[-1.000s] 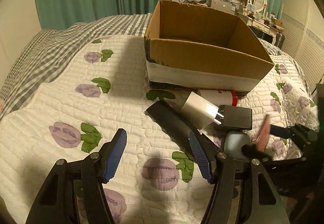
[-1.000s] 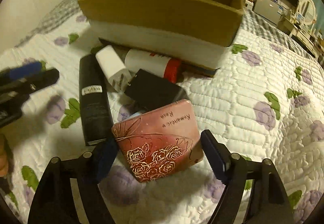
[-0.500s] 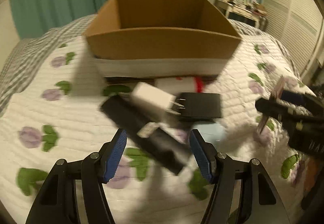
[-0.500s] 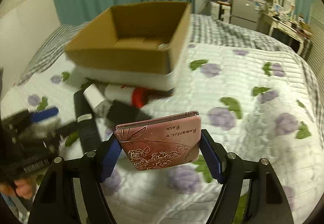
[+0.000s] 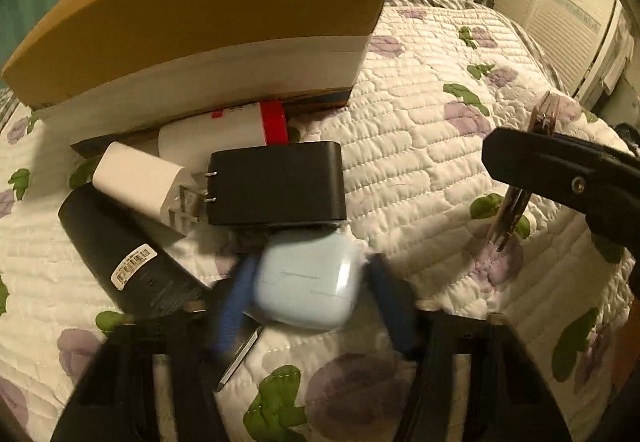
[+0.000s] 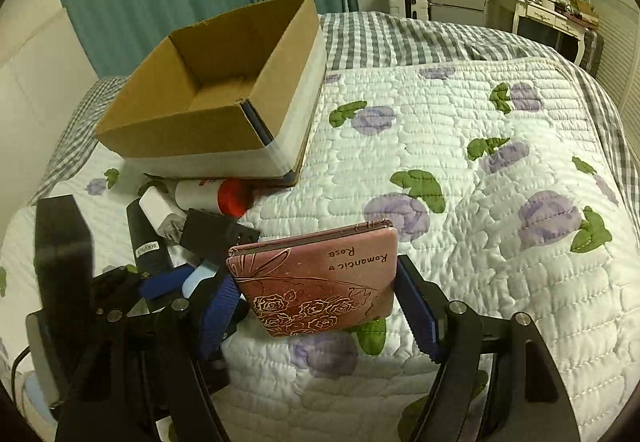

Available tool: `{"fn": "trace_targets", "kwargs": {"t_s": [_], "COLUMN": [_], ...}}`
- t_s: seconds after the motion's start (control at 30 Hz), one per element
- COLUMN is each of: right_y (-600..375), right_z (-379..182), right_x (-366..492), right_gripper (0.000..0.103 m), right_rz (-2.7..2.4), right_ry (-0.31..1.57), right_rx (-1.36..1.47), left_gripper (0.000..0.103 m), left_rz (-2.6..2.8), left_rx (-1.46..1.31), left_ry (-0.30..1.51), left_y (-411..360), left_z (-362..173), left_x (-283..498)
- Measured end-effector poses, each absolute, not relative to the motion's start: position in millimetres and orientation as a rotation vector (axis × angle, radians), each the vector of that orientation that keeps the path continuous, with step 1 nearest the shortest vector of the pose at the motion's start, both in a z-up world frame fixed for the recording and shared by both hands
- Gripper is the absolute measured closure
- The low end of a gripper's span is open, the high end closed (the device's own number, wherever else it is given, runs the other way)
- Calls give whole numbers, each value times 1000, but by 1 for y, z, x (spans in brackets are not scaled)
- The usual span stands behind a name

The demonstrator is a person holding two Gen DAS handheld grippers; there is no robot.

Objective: Organize rigid objects
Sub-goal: 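Grasp the pink card case with the right gripper while the left grasps the blue earbud case, then lower the earbud case and card case into the box and release both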

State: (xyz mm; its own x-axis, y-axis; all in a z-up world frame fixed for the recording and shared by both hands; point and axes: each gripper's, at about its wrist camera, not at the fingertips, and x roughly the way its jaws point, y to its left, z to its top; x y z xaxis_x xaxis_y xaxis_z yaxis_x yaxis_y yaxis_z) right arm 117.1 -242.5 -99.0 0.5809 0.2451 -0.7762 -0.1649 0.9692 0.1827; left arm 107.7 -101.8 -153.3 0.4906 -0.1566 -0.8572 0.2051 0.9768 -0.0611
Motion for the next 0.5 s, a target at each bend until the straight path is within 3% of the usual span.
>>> {"fn": "trace_targets", "kwargs": {"t_s": [0.5], "right_y": [-227], "right_z": [-61], "right_x": [97], "right_gripper": [29], "right_rz": [234], "right_ry": [819], "right_rx": [16], "left_gripper": [50], "left_rz": [-159], "left_rx": [2], "left_ry": [845], "left_y": [-68], "left_z": [-69], "left_x": [65]}}
